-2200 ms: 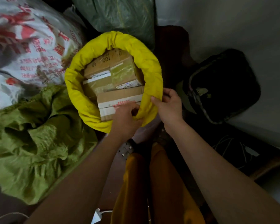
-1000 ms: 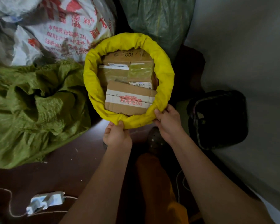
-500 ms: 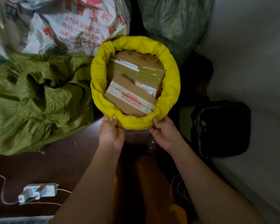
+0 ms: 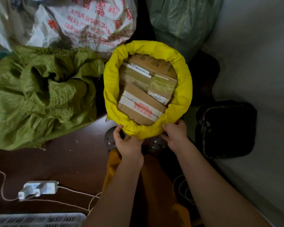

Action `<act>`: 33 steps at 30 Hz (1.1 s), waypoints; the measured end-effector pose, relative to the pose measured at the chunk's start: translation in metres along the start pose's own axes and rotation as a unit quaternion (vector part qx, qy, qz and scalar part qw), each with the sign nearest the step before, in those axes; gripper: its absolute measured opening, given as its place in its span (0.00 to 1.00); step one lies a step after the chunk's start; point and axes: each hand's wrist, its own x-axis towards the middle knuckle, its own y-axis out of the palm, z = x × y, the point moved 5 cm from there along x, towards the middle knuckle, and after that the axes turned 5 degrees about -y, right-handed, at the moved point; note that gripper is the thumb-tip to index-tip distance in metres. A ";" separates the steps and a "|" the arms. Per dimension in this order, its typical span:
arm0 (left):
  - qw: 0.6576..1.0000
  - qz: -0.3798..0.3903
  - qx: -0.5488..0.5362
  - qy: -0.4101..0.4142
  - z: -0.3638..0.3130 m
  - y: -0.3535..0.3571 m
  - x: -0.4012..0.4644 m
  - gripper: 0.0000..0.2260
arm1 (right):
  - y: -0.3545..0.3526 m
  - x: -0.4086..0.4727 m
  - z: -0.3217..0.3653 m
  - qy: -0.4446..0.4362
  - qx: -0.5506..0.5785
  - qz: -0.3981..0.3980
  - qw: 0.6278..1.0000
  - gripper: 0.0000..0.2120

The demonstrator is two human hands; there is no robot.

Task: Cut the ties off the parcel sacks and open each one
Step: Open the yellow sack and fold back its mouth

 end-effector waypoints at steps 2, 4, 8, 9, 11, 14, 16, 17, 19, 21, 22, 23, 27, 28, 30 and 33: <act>1.000 -0.008 -0.019 -0.009 0.008 -0.003 0.001 0.27 | -0.010 0.006 0.009 -0.031 -0.081 -0.066 0.994 0.30; 1.000 -0.005 -0.027 -0.016 0.012 -0.002 0.003 0.27 | -0.014 0.007 0.019 -0.069 -0.149 -0.095 0.982 0.33; 0.999 -0.030 0.003 -0.017 0.010 -0.001 0.004 0.26 | -0.019 0.007 0.036 -0.133 -0.168 -0.137 0.967 0.34; 0.998 -0.052 0.029 -0.018 0.009 -0.003 0.005 0.25 | -0.019 0.008 0.038 -0.139 -0.157 -0.134 0.969 0.33; 0.988 -0.111 0.106 -0.019 0.005 -0.010 0.006 0.21 | -0.019 0.011 0.039 -0.137 -0.152 -0.124 0.971 0.29; 0.975 -0.155 0.147 -0.061 0.004 -0.012 0.006 0.15 | -0.020 0.018 0.036 -0.106 -0.158 -0.125 0.974 0.25; 0.974 -0.140 0.142 -0.112 0.007 -0.005 0.004 0.10 | -0.023 0.021 0.031 -0.091 -0.153 -0.126 0.976 0.26; 0.972 -0.131 0.146 -0.130 0.009 -0.001 0.002 0.09 | -0.024 0.022 0.029 -0.088 -0.148 -0.126 0.977 0.27; 0.969 -0.114 0.167 -0.144 0.014 0.006 0.000 0.09 | -0.027 0.024 0.023 -0.093 -0.138 -0.130 0.978 0.26; 0.970 -0.101 0.175 -0.135 0.020 0.009 0.001 0.15 | -0.029 0.027 0.017 -0.107 -0.133 -0.138 0.976 0.23; 0.971 -0.100 0.176 -0.130 0.021 0.010 0.002 0.19 | -0.030 0.030 0.014 -0.113 -0.130 -0.139 0.975 0.20; 0.971 -0.099 0.180 -0.125 0.024 0.011 0.002 0.22 | -0.030 0.031 0.011 -0.119 -0.120 -0.134 0.977 0.17; 0.973 -0.105 0.191 -0.077 0.030 0.013 0.006 0.32 | -0.026 0.034 0.006 -0.113 0.015 -0.036 0.993 0.09; 0.975 -0.107 0.187 -0.058 0.029 0.014 0.007 0.33 | -0.024 0.033 0.008 -0.112 0.036 -0.013 0.993 0.12; 0.979 -0.108 0.171 -0.028 0.026 0.018 0.008 0.36 | -0.020 0.033 0.012 -0.116 0.051 0.018 0.992 0.15; 0.984 -0.105 0.140 0.034 0.020 0.022 0.005 0.38 | -0.017 0.038 0.021 -0.114 0.087 0.043 0.989 0.13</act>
